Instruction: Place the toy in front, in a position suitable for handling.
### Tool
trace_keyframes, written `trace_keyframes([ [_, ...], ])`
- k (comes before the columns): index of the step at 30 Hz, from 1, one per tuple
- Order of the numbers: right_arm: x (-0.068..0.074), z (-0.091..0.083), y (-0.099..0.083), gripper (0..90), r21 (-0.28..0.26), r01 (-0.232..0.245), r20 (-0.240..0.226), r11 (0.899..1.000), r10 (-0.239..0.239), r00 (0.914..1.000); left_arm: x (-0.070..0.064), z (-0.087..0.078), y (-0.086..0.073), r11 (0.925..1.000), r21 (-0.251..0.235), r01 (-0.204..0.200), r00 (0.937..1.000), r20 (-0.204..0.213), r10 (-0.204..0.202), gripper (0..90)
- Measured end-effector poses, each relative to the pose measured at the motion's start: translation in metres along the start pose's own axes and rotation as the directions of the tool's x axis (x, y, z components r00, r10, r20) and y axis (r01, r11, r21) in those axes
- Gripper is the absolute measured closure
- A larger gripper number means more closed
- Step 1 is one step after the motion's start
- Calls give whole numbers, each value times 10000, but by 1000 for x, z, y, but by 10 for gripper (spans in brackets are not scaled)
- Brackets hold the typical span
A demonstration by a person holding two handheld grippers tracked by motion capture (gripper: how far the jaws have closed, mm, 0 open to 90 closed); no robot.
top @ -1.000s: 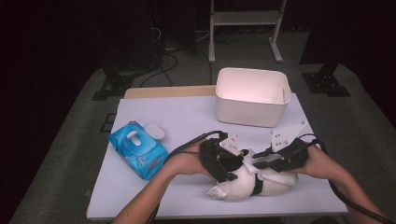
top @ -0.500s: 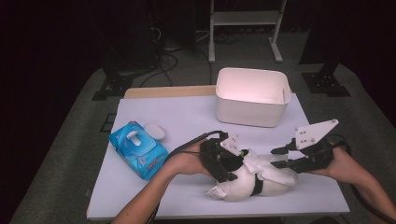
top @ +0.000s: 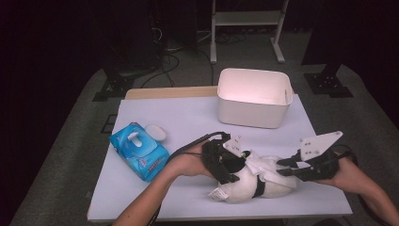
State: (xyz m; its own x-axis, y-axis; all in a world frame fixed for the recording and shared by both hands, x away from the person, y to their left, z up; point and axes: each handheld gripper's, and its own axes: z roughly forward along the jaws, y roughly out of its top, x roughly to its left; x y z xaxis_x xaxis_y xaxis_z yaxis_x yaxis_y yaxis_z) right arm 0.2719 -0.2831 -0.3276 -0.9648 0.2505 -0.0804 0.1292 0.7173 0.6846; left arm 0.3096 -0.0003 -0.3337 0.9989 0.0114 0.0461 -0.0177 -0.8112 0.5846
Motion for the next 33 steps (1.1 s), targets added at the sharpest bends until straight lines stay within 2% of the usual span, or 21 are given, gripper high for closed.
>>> trace_keyframes([
  [1, 0, 5, 1, 820, -5, 108, -26, 9999, -108, 9999, 0, 0, 0, 10000, -12, 27, 10000, -24, -27, 246],
  [2, -1, 7, 2, 857, -128, 161, -68, 9998, -162, 9998, 1, 0, 0, 10000, -10, 14, 10000, -10, -14, 245],
  [5, -3, 9, 10, 867, -317, 223, -145, 9992, -228, 9996, 1, 0, 0, 10000, -25, 13, 10000, -1, -13, 246],
  [10, -3, 17, 30, 867, -326, 670, -278, 9972, -679, 9973, -1, 0, 1, 10000, -13, -50, 10000, -26, 50, 246],
  [15, -5, 33, 49, 862, -574, 862, -726, 9946, -903, 9933, -1, 0, 1, 10000, 11, -94, 9999, -52, 94, 245],
  [18, -7, 41, 54, 816, -535, 657, -975, 9964, -707, 9927, -2, 0, 0, 10000, -7, -67, 10000, -27, 67, 245],
  [20, -11, 43, 55, 756, -698, 422, -1035, 9967, -493, 9934, -2, 0, 0, 10000, -11, -97, 10000, -20, 97, 245],
  [24, -15, 46, 57, 695, -685, -56, -1572, 9976, -53, 9876, -3, 1, 2, 9997, 67, -246, 9997, -26, 246, 245],
  [27, -17, 50, 58, 688, -511, -185, -1845, 9985, 87, 9828, -4, 1, 3, 9997, 69, -242, 9996, -162, 244, 246],
  [31, -16, 56, 61, 692, -132, -174, -1835, 9998, 147, 9829, -4, 3, 3, 9996, 52, -260, 9995, -157, 260, 246],
  [33, -13, 60, 61, 728, 142, -49, -1763, 9999, 74, 9843, -4, 3, 2, 9995, 63, -294, 9995, -151, 294, 245],
])
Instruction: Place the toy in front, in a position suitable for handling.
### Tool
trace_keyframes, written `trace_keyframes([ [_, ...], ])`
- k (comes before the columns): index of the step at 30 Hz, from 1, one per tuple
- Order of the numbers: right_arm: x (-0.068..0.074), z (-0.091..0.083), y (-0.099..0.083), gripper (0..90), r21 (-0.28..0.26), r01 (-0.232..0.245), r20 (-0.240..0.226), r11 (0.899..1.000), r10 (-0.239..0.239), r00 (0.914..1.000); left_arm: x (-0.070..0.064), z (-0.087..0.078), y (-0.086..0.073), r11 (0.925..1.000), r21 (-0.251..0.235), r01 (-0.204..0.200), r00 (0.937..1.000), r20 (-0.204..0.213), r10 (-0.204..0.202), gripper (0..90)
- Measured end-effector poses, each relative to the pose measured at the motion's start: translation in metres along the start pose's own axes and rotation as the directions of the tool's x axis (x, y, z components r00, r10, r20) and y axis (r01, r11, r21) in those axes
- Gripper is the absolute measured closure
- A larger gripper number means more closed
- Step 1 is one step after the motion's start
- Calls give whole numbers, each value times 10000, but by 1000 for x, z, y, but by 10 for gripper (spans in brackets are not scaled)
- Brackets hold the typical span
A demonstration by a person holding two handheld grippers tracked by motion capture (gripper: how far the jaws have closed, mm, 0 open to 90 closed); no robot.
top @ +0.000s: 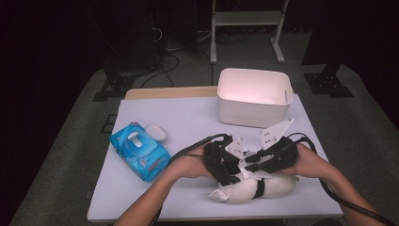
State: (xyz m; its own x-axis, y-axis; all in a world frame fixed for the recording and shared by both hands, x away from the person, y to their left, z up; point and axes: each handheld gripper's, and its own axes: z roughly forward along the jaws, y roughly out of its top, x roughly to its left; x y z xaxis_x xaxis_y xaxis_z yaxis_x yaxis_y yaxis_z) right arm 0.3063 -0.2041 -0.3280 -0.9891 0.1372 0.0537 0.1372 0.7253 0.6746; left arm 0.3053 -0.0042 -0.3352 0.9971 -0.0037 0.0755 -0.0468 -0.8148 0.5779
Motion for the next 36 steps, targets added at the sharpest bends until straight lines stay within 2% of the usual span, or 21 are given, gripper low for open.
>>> trace_keyframes([
  [2, 4, 2, -1, 797, 285, 402, 238, 9988, -409, 9989, 0, -1, 0, 9999, -98, 108, 9999, -41, -108, 243],
  [5, 5, 0, -3, 831, 375, 610, 475, 9974, -628, 9969, 0, -5, -1, 9996, -209, 181, 9997, -151, -184, 234],
  [11, 4, -5, -11, 842, 151, 413, 444, 9990, -419, 9981, -1, -18, -6, 9971, -517, 560, 9980, -278, -575, 230],
  [15, 5, -10, -19, 846, 233, 264, 560, 9994, -277, 9980, 3, -23, -12, 9940, -434, 1007, 9933, -524, -1029, 230],
  [18, 6, -12, -25, 847, 220, 171, 629, 9996, -185, 9978, 4, -21, -16, 9917, -153, 1278, 9904, -520, -1284, 229],
  [20, 6, -13, -27, 847, 216, 132, 667, 9997, -146, 9977, 4, -19, -18, 9900, -255, 1388, 9890, -476, -1399, 230],
  [24, 7, -14, -27, 847, 170, 209, 679, 9996, -221, 9974, 3, -14, -18, 9914, -284, 1274, 9907, -454, -1286, 232],
  [29, 9, -18, -27, 848, -61, 293, 753, 9996, -287, 9967, 5, -7, -15, 9909, -633, 1186, 9924, -250, -1203, 242],
  [36, 10, -26, -16, 848, -543, 469, 685, 9974, -432, 9967, 3, 5, 1, 9940, -713, 825, 9965, -99, -834, 245],
])
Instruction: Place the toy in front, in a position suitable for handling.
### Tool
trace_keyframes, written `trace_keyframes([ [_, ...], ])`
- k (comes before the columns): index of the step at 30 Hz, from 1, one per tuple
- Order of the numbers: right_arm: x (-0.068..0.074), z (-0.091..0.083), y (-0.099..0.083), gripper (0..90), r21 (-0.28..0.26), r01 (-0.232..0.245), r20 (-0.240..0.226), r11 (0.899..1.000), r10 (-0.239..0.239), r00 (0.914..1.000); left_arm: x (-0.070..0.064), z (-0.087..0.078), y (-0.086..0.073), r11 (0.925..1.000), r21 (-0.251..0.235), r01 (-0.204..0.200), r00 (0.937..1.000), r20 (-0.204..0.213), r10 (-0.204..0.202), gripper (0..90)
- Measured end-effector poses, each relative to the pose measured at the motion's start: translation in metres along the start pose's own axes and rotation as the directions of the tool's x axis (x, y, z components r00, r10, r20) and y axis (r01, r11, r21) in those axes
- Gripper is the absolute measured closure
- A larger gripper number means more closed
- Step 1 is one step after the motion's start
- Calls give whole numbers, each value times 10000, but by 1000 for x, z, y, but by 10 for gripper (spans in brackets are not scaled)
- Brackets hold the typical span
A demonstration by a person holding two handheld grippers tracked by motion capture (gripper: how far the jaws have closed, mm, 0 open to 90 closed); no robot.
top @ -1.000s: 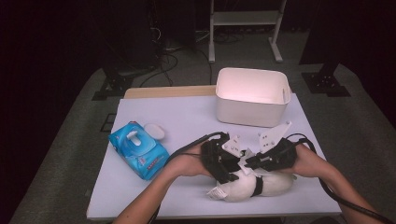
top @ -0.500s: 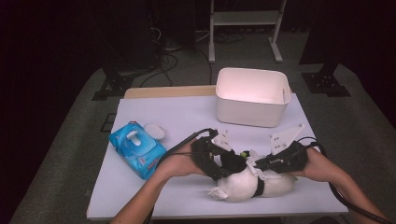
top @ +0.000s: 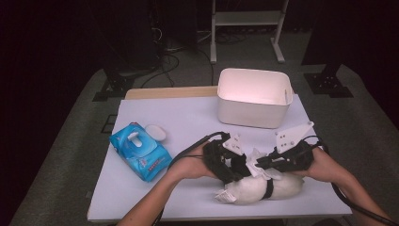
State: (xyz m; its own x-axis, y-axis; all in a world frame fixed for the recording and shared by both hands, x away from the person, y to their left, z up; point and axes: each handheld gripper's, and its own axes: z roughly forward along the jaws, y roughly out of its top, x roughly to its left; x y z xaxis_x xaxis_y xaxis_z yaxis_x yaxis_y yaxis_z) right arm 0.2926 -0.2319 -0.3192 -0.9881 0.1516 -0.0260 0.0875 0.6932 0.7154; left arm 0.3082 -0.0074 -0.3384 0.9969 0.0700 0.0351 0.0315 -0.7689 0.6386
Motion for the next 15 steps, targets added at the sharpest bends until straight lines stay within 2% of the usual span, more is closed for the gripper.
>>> trace_keyframes([
  [4, 1, 5, 12, 847, -201, 214, -182, 9996, -217, 9996, -1, 8, 9, 9998, 41, -218, 9998, 21, 218, 245],
  [7, 1, 10, 17, 846, 66, 425, -136, 9991, -424, 9990, 2, 9, 9, 9999, 39, -142, 9999, 12, 142, 245],
  [9, 0, 8, 16, 846, 112, 243, -178, 9996, -241, 9996, 2, 8, 6, 10000, -69, -57, 10000, 34, 57, 245],
  [15, 0, 4, 12, 844, 184, 147, -122, 9997, -145, 9998, 0, 8, 6, 9997, -149, -173, 9998, -19, 173, 245],
])
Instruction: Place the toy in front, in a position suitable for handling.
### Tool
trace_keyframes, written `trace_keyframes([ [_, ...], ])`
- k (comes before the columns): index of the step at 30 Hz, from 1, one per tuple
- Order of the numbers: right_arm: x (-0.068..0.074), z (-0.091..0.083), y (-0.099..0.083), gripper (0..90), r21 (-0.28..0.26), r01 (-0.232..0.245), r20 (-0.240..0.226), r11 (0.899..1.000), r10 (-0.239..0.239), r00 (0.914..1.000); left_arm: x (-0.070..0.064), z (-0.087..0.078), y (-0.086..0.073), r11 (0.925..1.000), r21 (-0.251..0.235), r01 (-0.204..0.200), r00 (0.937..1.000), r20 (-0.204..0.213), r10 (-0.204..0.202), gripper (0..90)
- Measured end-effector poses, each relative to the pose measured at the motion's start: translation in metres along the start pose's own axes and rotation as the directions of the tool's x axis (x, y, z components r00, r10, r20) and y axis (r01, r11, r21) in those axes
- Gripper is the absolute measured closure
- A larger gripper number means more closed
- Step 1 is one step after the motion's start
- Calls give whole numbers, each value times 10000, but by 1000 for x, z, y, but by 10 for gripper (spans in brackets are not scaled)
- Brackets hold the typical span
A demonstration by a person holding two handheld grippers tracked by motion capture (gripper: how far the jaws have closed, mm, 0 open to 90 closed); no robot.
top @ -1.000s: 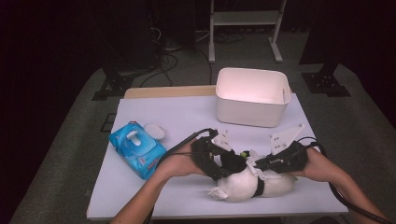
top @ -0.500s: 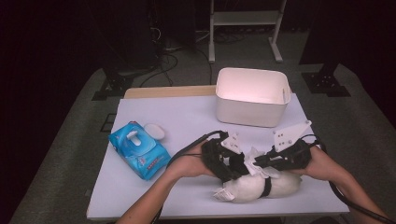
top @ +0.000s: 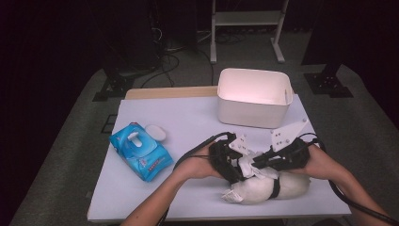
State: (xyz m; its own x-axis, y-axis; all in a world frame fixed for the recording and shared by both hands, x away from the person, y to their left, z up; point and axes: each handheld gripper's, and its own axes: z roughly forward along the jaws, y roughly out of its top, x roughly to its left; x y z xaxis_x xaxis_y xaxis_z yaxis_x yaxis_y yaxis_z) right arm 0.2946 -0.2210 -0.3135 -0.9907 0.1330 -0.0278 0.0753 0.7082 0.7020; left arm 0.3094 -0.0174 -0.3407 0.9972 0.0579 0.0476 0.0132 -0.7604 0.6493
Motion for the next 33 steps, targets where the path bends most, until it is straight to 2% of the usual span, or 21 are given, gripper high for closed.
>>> trace_keyframes([
  [5, -4, 12, 10, 844, -78, 239, -210, 9997, -241, 9995, -2, 0, 1, 9999, 80, -108, 9999, -94, 109, 244],
  [9, -8, 29, 21, 842, 145, 358, -436, 9993, -352, 9984, -4, -1, 1, 9995, 145, -286, 9995, -114, 288, 244],
  [12, -9, 37, 25, 842, 307, 454, -489, 9985, -439, 9978, -5, -2, 0, 9996, 131, -266, 9995, -162, 268, 244],
  [17, -9, 30, 21, 842, 248, 368, -313, 9990, -360, 9989, -7, -1, 1, 9995, 51, -310, 9994, -170, 311, 245],
  [20, -7, 20, 16, 842, 229, 245, -124, 9994, -243, 9996, -8, -2, 2, 9989, 180, -441, 9988, -213, 444, 244],
  [22, -7, 12, 10, 842, 249, 200, 88, 9995, -203, 9998, -8, -2, 1, 9991, 165, -382, 9990, -204, 386, 244],
  [26, -9, -2, -8, 844, 237, -284, 301, 9993, 276, 9992, -8, -1, 2, 9987, 157, -476, 9986, -227, 480, 244],
  [29, -8, -3, -12, 845, 69, -375, 323, 9993, 373, 9988, -9, -1, 4, 9982, 259, -546, 9982, -227, 552, 243],
  [33, -10, 4, -5, 845, 51, -212, 223, 9998, 211, 9995, -11, -1, 5, 9973, 364, -637, 9975, -284, 647, 244],
])
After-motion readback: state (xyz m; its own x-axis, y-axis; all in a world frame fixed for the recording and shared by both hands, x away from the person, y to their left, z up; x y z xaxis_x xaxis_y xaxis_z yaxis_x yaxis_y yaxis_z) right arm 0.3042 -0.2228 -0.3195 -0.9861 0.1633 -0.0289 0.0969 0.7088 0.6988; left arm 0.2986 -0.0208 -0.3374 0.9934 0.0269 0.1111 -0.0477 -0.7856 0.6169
